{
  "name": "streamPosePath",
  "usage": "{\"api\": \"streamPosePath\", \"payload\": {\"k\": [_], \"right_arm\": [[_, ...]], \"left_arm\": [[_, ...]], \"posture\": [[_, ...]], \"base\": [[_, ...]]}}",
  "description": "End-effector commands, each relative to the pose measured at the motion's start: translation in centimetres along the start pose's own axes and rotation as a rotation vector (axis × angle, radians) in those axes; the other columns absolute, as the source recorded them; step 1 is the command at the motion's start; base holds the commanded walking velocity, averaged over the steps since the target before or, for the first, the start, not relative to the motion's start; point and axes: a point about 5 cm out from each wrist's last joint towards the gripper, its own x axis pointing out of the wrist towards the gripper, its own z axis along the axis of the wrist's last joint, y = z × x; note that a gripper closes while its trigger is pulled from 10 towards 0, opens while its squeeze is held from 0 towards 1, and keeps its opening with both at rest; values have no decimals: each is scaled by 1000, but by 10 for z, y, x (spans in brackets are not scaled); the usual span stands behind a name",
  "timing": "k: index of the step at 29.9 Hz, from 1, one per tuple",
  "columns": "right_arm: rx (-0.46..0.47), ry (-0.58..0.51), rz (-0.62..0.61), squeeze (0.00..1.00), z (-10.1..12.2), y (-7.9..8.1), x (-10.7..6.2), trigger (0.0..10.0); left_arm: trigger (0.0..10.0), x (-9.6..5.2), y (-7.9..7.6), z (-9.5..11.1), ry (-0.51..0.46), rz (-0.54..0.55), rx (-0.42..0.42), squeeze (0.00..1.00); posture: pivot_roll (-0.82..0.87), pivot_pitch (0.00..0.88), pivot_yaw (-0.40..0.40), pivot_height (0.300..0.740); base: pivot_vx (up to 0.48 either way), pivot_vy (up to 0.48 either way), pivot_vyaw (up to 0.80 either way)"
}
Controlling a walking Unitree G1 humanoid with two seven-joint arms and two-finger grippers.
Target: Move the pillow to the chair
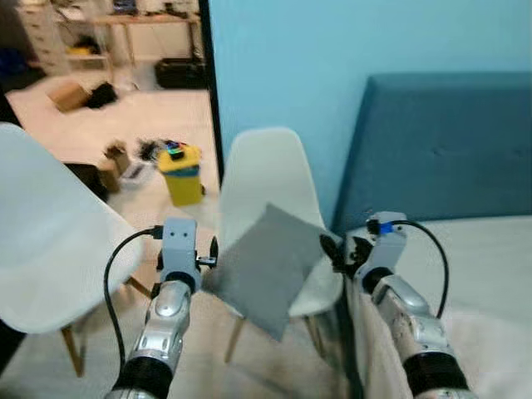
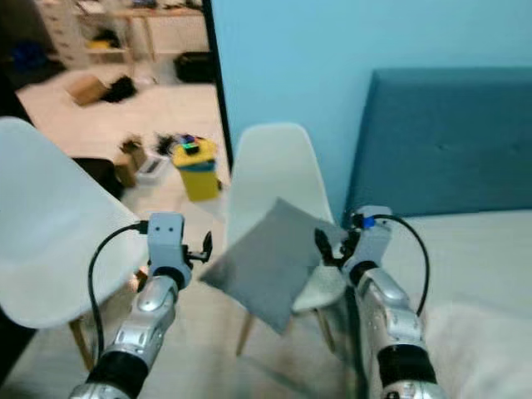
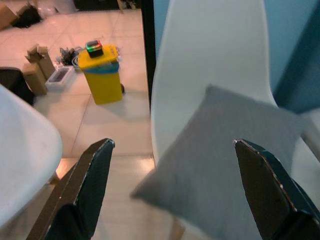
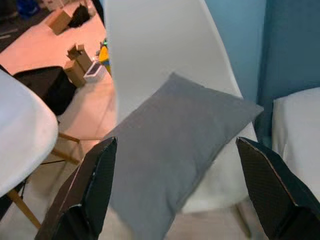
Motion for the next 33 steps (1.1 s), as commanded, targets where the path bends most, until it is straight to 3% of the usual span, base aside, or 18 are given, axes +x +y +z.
{"api": "streamPosePath", "payload": {"k": [1, 14, 27, 33], "right_arm": [[-5, -11, 7, 0, 2, 4, 2, 10000], [-46, -83, -85, 0, 27, -11, 0, 10000], [-57, -50, -289, 0, 24, -42, -9, 10000], [-60, -55, -358, 0, 27, -52, -13, 10000]], "left_arm": [[10000, 0, 3, -1, 1, 6, 8, 0], [10000, 1, 0, 2, -8, -8, 10, 0], [10000, 2, 0, 3, -13, -14, 7, 0], [10000, 2, 0, 6, -47, -26, 22, 0]], "posture": [[-20, 43, -4, 740], [-25, 44, 1, 740], [-28, 46, 4, 740], [-30, 41, 3, 740]], "base": [[-390, 0, 0], [-391, 0, 0], [-388, 0, -768], [-46, 0, -763]]}}
